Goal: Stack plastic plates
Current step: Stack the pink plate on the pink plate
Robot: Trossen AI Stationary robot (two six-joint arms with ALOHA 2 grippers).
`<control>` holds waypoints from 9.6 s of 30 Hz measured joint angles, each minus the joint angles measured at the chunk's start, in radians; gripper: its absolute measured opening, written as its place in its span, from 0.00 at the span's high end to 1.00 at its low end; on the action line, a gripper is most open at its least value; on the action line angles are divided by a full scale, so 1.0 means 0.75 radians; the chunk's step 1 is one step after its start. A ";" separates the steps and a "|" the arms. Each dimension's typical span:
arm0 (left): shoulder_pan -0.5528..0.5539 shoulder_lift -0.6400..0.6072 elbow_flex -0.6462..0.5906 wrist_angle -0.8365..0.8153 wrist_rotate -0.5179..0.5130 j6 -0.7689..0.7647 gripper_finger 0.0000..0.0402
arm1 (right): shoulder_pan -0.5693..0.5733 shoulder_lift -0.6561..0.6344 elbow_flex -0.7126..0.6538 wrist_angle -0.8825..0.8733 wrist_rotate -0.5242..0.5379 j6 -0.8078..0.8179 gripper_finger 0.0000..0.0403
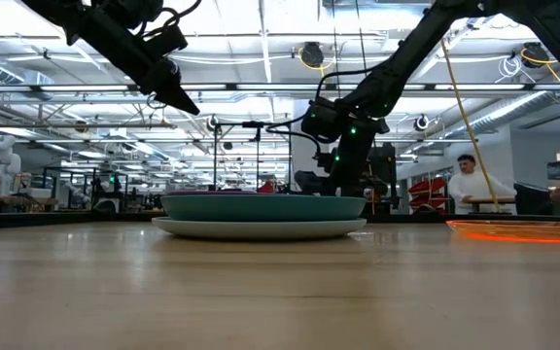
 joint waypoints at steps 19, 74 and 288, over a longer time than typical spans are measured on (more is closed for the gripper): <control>0.000 0.000 0.000 0.000 0.000 0.000 0.63 | -0.001 0.000 0.000 0.033 -0.038 0.015 0.85; 0.000 0.000 0.000 -0.009 0.000 0.000 0.63 | -0.002 -0.057 0.001 0.166 0.003 -0.099 1.00; 0.000 0.000 0.000 -0.018 0.000 -0.001 0.63 | 0.005 0.067 0.000 0.378 -0.141 0.059 1.00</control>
